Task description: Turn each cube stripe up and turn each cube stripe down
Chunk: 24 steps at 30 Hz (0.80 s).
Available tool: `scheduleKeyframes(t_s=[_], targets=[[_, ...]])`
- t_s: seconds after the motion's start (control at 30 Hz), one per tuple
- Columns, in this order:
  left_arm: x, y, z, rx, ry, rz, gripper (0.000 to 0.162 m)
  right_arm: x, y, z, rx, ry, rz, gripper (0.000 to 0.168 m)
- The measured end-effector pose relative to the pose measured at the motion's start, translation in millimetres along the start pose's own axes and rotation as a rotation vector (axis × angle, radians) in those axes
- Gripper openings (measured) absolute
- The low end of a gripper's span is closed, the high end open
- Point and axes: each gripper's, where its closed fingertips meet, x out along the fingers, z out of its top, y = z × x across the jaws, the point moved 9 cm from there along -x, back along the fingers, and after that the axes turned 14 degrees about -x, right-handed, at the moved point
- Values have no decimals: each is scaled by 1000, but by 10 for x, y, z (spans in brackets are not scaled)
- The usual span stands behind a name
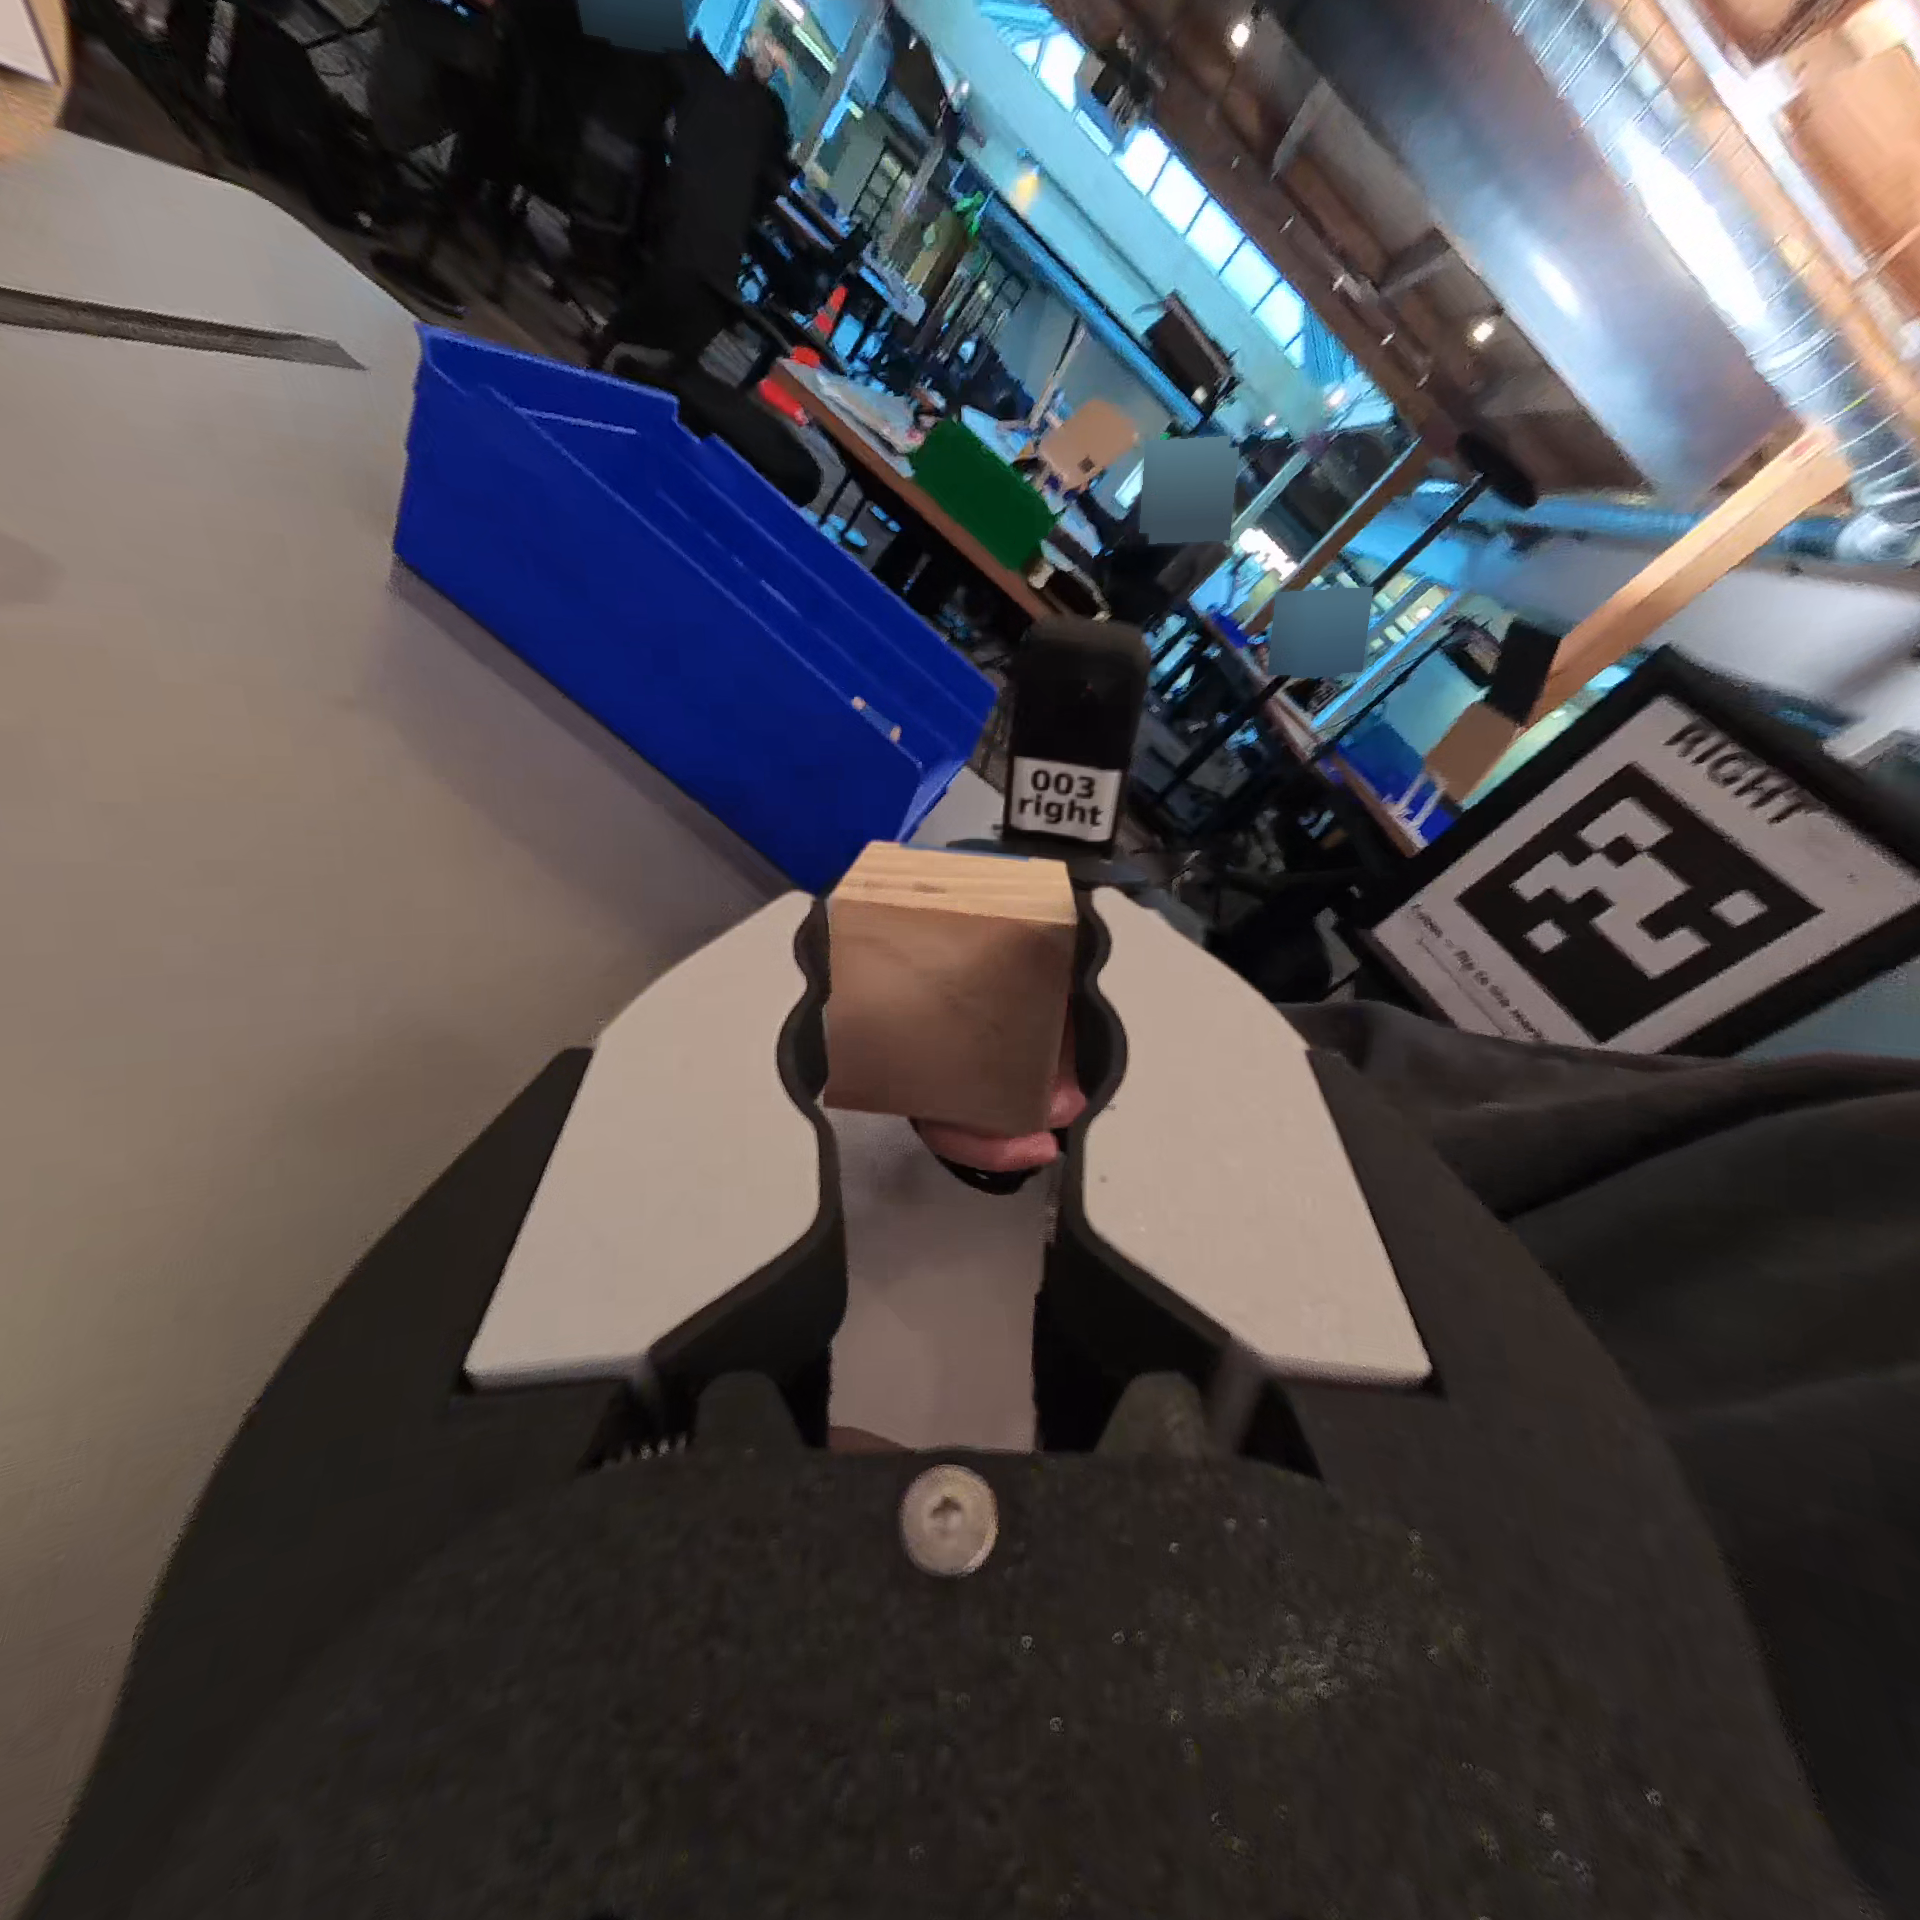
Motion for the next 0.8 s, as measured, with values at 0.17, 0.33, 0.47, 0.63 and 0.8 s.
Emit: scheduleKeyframes(t_s=[0.17,0.33,0.47,0.63,0.8], targets=[[141,-50,-98,36,2,-3,44,28,-66,-25,76,-42,15,77],[238,-41,-166,52,14,-18,44,56,-80,-59,146,-86,99,57],[247,-30,-185,37,13,-42,44,35,-55,-32,105,-68,118,46],[-33,-116,-239,103,-29,75,84,-18,-33,15,119,-55,149,46],[-340,24,-590,244,-99,454,84,-148,-63,102,-5,6,17,46]])
